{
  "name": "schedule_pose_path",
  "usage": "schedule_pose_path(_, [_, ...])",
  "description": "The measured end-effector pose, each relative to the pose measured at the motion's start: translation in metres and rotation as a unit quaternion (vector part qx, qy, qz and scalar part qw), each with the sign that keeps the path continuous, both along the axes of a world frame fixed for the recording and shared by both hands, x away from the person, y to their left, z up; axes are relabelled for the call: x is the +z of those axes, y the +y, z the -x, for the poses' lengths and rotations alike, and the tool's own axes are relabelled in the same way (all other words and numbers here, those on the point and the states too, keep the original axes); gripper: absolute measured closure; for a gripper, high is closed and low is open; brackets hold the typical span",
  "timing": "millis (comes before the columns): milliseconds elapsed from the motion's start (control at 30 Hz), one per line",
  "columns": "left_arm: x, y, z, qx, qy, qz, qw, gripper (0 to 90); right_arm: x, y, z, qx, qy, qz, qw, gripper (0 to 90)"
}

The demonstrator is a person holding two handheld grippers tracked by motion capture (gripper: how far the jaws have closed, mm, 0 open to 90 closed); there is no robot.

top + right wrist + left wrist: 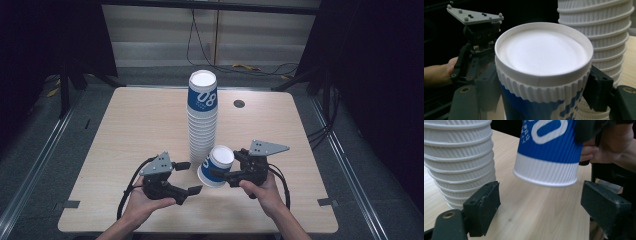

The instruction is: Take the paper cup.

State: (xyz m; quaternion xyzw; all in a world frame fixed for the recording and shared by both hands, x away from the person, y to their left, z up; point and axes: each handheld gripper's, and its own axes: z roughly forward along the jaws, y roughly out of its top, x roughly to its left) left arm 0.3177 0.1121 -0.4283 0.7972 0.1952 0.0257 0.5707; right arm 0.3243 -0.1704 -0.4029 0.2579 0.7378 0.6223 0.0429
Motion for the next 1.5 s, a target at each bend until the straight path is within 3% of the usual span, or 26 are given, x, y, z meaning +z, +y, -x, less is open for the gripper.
schedule_pose_path(500, [-0.003,-0.003,0.001,-0.017,0.0,-0.001,0.9999,15.6,-0.01,0.019,0.001,0.036,0.011,-0.013,0.9992,27.3])
schedule_pose_path(1133, [-0.007,-0.011,0.003,-0.024,-0.001,-0.006,0.9997,12.4,-0.011,0.032,0.004,0.051,0.017,-0.039,0.9978,27.8])
schedule_pose_path(1500, [-0.01,-0.013,0.004,-0.023,-0.003,-0.007,0.9997,12.8,-0.012,0.038,0.005,0.058,0.019,-0.037,0.9974,27.7])
